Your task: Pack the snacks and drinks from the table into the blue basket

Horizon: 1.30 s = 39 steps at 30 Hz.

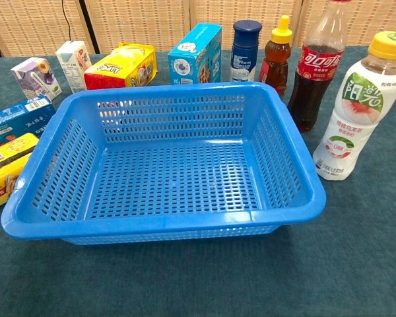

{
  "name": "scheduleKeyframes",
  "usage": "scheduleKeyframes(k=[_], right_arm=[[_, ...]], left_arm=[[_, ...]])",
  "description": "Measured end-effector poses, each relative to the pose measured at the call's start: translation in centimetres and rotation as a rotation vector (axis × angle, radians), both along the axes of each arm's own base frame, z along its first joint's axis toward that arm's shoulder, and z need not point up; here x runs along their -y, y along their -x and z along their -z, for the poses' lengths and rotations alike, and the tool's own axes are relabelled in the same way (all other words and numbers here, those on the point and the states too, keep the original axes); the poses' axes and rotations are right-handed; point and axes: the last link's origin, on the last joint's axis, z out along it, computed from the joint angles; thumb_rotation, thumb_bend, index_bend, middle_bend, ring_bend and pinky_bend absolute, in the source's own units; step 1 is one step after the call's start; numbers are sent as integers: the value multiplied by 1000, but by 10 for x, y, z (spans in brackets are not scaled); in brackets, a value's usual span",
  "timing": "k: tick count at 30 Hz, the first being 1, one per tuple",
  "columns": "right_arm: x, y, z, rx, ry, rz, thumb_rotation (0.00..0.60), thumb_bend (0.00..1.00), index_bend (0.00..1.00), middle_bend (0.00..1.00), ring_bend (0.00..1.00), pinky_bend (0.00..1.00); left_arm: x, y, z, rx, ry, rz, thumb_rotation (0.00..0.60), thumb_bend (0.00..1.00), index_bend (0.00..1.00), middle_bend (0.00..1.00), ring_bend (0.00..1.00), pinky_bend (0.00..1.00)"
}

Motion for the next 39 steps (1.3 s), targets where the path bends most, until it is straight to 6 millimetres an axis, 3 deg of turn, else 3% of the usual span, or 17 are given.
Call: scheduleKeyframes(k=[10, 17, 23, 33, 39], right_arm=[[2, -1, 2, 0, -11, 5, 600, 0, 0, 0, 0, 0], [2, 1, 0, 13, -15, 11, 600, 0, 0, 0, 0, 0], [2, 2, -2, 22, -15, 12, 600, 0, 0, 0, 0, 0], [4, 4, -6, 36, -5, 27, 600, 0, 0, 0, 0, 0], [6, 5, -4, 35, -16, 30, 600, 0, 0, 0, 0, 0]], left_arm=[[-11, 2, 6, 17, 39, -3, 600, 0, 0, 0, 0, 0], [-36, 7, 5, 81, 27, -26, 600, 0, 0, 0, 0, 0], [-73, 13, 10, 118, 75, -80, 600, 0, 0, 0, 0, 0], [-161, 19, 41, 153, 161, -148, 600, 0, 0, 0, 0, 0], [-184, 19, 63, 169, 210, -187, 600, 0, 0, 0, 0, 0]])
